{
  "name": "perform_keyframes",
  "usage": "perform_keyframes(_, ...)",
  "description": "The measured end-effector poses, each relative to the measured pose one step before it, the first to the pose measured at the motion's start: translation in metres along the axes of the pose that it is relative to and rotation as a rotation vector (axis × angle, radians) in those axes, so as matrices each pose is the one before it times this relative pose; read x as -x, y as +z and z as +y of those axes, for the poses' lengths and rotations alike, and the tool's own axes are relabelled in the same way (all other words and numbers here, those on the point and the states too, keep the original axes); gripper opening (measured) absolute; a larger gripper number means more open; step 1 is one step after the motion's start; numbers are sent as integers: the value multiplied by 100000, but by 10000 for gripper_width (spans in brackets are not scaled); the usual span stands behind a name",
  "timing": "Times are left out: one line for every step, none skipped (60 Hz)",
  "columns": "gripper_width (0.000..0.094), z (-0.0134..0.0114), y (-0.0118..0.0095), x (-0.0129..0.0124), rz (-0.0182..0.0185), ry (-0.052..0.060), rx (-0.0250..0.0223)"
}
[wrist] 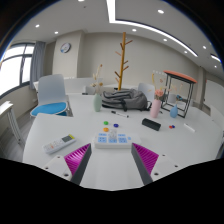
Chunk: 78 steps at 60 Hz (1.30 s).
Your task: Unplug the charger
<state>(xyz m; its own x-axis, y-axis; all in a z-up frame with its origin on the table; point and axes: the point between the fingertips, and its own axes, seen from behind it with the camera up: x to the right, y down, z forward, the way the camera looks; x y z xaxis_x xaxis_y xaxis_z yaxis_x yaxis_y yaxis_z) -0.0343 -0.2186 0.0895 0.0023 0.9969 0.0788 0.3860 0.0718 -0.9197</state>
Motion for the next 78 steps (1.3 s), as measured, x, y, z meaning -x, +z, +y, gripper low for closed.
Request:
perform_keyframes(851,21,679,-32,-144,-52,-284)
perform_keyframes(852,33,693,-34,-121,-22,-284)
perform_keyframes(851,16,713,36,-293,-12,-281)
perform_keyframes(852,30,727,79,-489,86,-245)
perform_keyframes(852,23,709,94,-544,77,-231)
perform_keyframes(852,-7,712,10,-382,82,-268)
perform_keyframes(854,-3,714,6,-221,-40,-265)
perform_keyframes(852,-20,697,-17,-206,-108,-241)
perform_keyframes(852,-18,670,112,-200,-12,-220)
perform_keyframes(851,7,673,-29,-145,-51,-143)
perform_keyframes(851,16,701,-54,-61,-72,-57)
perform_keyframes(851,45,686,-55,46,-62,79)
perform_keyframes(851,45,666,-29,1,25,159)
perform_keyframes(851,99,740,-98,-264,245,-93)
perform_keyframes(851,41,671,0,-231,420,104)
perform_keyframes(850,70,662,-12,-230,453,235)
perform_keyframes(851,61,645,-34,-159,332,268)
perform_keyframes(852,52,597,-61,-153,230,293)
perform_keyframes(852,52,595,-73,-101,229,277)
perform_keyframes(851,19,596,-80,-121,196,189)
perform_keyframes(850,-14,574,-57,-203,114,119)
perform_keyframes(851,-34,528,-43,-298,71,30)
perform_keyframes(850,59,578,-48,-158,-100,9)
perform_keyframes(850,45,485,-88,-111,-36,221)
perform_keyframes(851,55,508,-96,41,-34,266)
perform_keyframes(851,36,455,-92,60,14,264)
perform_keyframes(851,25,438,-31,-139,121,140)
perform_keyframes(852,23,397,-2,-293,198,83)
perform_keyframes(850,-8,391,34,-379,193,105)
perform_keyframes(851,-4,355,-53,-433,84,119)
perform_keyframes(851,53,350,-22,-138,-81,170)
perform_keyframes(851,65,323,-46,-42,-106,219)
perform_keyframes(852,81,186,-10,-226,-67,316)
perform_keyframes(853,81,275,62,-360,-24,229)
perform_keyframes(853,42,230,98,-481,-65,136)
perform_keyframes(852,57,231,97,-552,-207,185)
perform_keyframes(848,-181,96,104,-866,302,-253)
perform_keyframes(842,-250,156,81,-583,381,-727)
perform_keyframes(842,-139,177,-7,-211,133,-395)
perform_keyframes(843,-10,246,-12,103,-243,130)
perform_keyframes(842,-7,120,-34,36,-273,288)
perform_keyframes(842,-49,153,1,-65,-120,72)
perform_keyframes(842,4,177,92,-184,-43,372)
perform_keyframes(834,23,123,43,-196,129,254)
perform_keyframes(811,76,84,78,-269,165,451)
perform_keyframes(769,2,68,92,-313,245,247)
perform_keyframes(688,8,87,187,-705,71,137)
perform_keyframes(560,93,78,172,-781,-170,489)
perform_keyframes(374,12,-8,162,-856,-181,444)
perform_keyframes(215,-198,-65,-639,3365,-277,-870)
perform_keyframes(178,-12,139,-612,2828,-1542,-480)
perform_keyframes(145,128,-116,315,-1307,1542,475)
perform_keyframes(124,-14,-2,-248,1029,101,-117)
perform_keyframes(96,-40,44,112,-248,192,-134)
perform_keyframes(71,11,9,-7,-102,224,283)
perform_keyframes(58,-104,48,-33,-36,113,-273)
perform_keyframes(56,-78,9,-5,-107,76,-297)
perform_keyframes(55,-15,5,39,-69,-167,-115)
perform_keyframes(55,-36,29,24,-53,-528,-109)
perform_keyframes(55,-25,-17,1,4,-882,7)
perform_keyframes(55,-67,-25,5,-16,-654,23)
perform_keyframes(54,-193,-101,-36,-26,-154,-289)
perform_keyframes(54,-373,-151,-16,-172,475,-723)
perform_keyframes(54,-590,-314,-59,-322,836,-1191)
perform_keyframes(53,-752,-251,-46,-110,585,-1472)
perform_keyframes(54,-951,-169,-78,243,299,-1835)
perform_keyframes(54,-937,-246,-211,539,-39,-1546)
perform_keyframes(53,-640,-253,-340,679,-191,-421)
perform_keyframes(53,-575,-174,-184,420,765,-12)
perform_keyframes(53,-608,-144,-43,-378,1661,46)
perform_keyframes(53,-691,-151,-190,-588,1738,1132)
perform_keyframes(53,-443,-168,-355,95,1663,1016)
perform_keyframes(53,-534,-209,-518,678,1633,567)
perform_keyframes(53,-628,-230,-520,553,1285,71)
perform_keyframes(53,-610,-259,-544,365,573,67)
perform_keyframes(53,-544,-234,-665,608,102,111)
perform_keyframes(53,-556,-299,-870,1173,235,-57)
perform_keyframes(53,-556,-268,-983,1494,591,-306)
